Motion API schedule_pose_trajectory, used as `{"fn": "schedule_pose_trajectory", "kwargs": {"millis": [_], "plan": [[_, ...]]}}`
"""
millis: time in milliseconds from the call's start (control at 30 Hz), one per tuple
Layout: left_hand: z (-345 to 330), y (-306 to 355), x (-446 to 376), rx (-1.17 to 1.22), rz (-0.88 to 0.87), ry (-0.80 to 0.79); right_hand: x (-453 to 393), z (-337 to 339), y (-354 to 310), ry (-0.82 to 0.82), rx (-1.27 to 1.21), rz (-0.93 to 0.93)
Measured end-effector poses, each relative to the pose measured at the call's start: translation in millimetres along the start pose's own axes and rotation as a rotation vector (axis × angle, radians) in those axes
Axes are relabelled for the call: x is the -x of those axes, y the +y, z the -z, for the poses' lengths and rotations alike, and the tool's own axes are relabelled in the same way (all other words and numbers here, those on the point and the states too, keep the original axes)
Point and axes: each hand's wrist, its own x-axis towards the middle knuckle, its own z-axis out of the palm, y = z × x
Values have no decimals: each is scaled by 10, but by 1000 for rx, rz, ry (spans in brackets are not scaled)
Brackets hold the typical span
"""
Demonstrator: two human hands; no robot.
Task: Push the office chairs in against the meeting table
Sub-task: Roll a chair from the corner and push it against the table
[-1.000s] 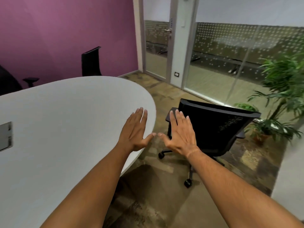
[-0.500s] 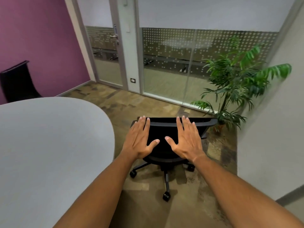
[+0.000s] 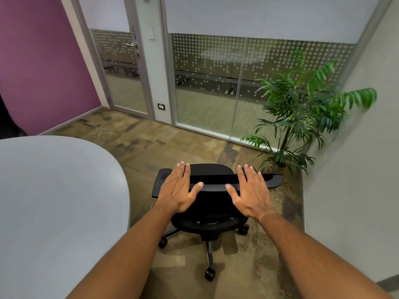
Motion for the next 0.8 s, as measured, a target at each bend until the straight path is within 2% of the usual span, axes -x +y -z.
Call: {"fn": "schedule_pose_trajectory", "kwargs": {"millis": [233,467,800], "plan": [[-177,87,-205,-81,109,-126,-342,-152,326,-131,22,97],[-248,133,-385,-144,131,-134,-609,-200,449,-202,24,201],[-288,341,-292,-183,260,-52,-466,-250,486,-177,17,238]]}}
